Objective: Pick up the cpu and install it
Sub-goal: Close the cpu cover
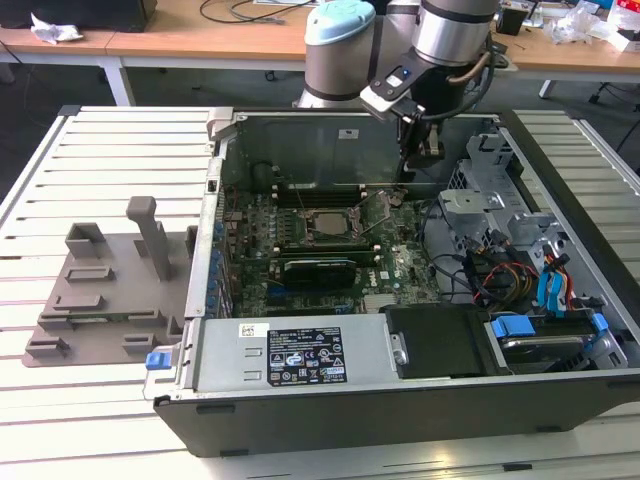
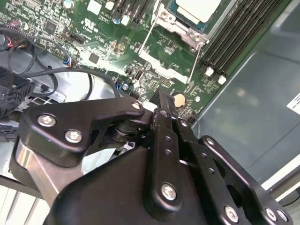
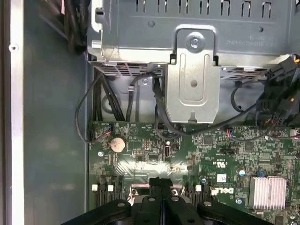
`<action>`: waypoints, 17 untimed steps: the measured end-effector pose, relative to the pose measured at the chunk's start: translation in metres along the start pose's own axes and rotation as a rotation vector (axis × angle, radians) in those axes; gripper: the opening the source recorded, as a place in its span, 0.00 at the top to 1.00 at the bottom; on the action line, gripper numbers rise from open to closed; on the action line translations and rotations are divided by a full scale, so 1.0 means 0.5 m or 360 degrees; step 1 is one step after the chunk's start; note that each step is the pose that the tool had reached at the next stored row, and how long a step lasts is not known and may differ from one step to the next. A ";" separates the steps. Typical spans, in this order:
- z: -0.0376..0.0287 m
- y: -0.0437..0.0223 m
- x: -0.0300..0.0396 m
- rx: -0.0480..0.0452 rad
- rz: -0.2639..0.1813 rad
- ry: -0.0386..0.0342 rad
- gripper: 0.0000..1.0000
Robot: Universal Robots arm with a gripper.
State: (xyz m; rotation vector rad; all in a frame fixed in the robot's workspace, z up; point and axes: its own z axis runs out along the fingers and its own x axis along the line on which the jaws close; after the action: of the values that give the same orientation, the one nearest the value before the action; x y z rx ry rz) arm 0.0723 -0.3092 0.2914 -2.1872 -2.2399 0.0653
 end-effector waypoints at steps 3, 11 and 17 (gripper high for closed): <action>0.016 0.005 0.000 0.0002 0.0000 0.0000 0.89; 0.073 0.015 0.001 0.0002 -0.0001 0.0000 0.89; 0.092 0.004 0.002 0.0002 -0.0005 0.0000 0.89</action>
State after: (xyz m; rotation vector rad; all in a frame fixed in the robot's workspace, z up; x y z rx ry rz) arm 0.0725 -0.3092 0.2455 -2.1830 -2.2426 0.0671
